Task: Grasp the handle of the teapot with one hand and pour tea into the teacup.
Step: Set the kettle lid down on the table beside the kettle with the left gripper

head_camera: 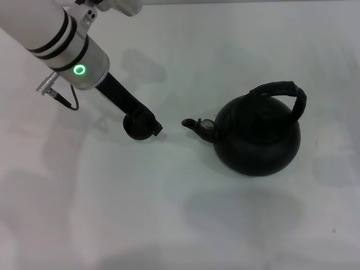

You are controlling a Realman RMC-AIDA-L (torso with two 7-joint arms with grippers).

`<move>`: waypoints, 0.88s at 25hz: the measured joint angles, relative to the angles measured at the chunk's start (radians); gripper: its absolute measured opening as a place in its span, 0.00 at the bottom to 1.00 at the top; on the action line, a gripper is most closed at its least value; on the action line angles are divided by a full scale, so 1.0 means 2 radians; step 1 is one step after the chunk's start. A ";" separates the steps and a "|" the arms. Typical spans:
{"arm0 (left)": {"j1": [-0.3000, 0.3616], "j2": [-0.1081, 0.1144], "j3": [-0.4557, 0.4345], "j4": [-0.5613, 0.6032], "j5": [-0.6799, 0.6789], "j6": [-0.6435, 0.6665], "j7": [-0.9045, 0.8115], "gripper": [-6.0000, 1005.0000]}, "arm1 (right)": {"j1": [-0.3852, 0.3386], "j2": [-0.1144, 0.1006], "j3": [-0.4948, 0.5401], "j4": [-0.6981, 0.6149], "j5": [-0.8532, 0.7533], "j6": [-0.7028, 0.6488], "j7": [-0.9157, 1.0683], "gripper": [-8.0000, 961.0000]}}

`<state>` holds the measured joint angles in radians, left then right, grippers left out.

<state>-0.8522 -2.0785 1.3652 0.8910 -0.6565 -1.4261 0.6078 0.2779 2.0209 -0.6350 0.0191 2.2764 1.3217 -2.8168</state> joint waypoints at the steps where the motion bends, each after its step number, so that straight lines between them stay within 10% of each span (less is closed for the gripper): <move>1: 0.001 0.000 0.001 0.000 0.000 0.004 0.000 0.70 | 0.000 0.000 0.000 0.001 0.000 0.000 0.000 0.79; 22: 0.013 -0.002 0.088 -0.014 -0.001 0.070 -0.005 0.70 | 0.002 0.000 0.000 0.002 0.000 -0.001 0.000 0.79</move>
<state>-0.8267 -2.0815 1.5422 0.8624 -0.6583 -1.2856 0.5984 0.2822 2.0218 -0.6350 0.0231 2.2760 1.3205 -2.8162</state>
